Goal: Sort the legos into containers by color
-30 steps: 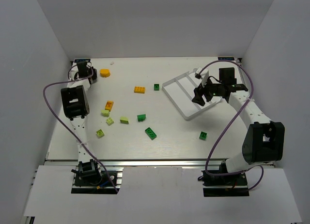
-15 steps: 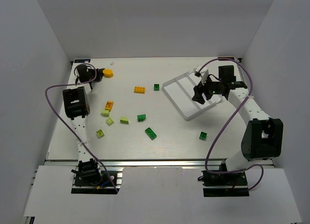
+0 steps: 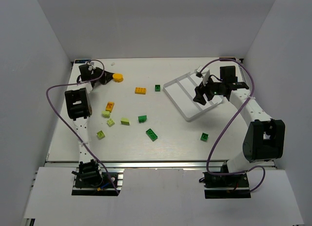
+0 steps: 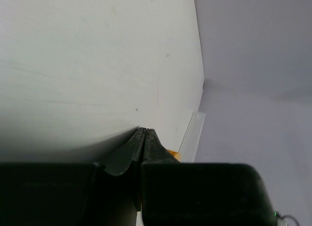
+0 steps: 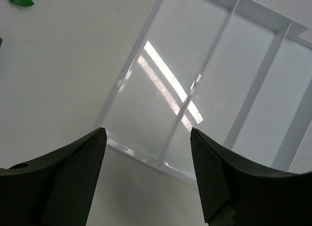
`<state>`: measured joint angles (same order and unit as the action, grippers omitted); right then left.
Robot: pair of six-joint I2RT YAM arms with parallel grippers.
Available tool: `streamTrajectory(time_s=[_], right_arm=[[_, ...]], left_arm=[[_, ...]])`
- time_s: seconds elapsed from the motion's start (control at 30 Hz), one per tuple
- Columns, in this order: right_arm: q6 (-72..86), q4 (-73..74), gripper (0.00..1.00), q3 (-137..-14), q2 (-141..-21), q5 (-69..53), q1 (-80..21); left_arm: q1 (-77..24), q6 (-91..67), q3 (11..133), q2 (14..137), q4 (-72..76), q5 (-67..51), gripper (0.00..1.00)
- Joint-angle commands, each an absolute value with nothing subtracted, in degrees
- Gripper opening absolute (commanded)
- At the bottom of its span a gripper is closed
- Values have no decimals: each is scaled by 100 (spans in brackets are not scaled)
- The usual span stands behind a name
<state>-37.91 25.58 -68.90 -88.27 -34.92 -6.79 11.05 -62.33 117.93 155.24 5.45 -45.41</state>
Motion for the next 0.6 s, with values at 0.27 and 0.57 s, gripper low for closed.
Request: streamTrajectory(time_s=[0.27,0.57], right_arm=[[-3806,2549,75,-6979,-8631,-3700,-677],[-3823,2505,75,-6856,-8464,-3709,-677]], left_arm=[[721,-4334,10486,15047,-1212,-5591,14],[843,-5786,8660,13669,735,-4159,31]])
